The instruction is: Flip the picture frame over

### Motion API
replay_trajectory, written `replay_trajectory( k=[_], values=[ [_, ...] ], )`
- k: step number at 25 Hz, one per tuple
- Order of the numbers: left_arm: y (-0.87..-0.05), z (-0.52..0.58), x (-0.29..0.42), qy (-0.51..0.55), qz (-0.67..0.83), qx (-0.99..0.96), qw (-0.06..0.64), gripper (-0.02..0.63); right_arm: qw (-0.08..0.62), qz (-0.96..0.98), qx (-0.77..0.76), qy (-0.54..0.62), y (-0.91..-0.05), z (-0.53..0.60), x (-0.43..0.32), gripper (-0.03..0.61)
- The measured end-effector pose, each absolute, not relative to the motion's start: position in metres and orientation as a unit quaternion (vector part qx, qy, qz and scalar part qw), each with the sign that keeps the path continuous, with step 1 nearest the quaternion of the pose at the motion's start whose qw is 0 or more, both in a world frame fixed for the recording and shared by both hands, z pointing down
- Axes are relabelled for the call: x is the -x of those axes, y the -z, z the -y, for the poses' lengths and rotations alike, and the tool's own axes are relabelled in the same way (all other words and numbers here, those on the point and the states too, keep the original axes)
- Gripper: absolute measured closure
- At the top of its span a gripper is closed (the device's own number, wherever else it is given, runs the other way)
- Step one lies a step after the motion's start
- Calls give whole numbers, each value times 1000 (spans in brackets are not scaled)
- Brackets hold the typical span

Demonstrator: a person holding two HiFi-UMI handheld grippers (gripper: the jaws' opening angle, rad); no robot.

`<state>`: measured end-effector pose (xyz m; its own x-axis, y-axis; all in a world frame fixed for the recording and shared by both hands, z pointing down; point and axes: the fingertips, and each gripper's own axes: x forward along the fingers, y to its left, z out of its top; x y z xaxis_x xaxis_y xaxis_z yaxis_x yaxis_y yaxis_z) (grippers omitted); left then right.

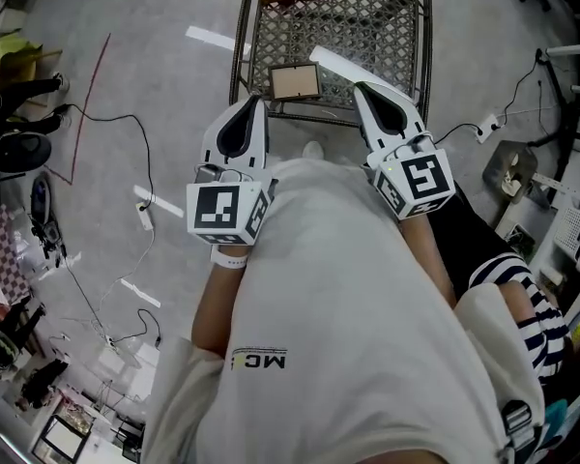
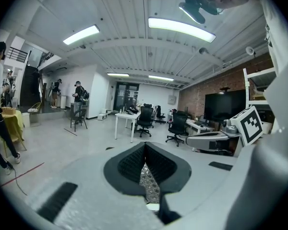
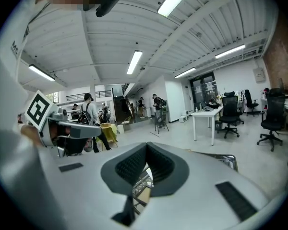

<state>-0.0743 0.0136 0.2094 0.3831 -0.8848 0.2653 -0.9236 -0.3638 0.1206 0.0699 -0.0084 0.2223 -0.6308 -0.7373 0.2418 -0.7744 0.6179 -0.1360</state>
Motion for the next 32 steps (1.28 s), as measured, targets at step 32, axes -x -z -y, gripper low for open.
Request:
replay_trajectory(
  k=[32],
  values=[
    [-214, -27, 61, -78, 531, -833, 137, 589, 87, 887, -439, -113, -223, -6, -78, 563]
  ],
)
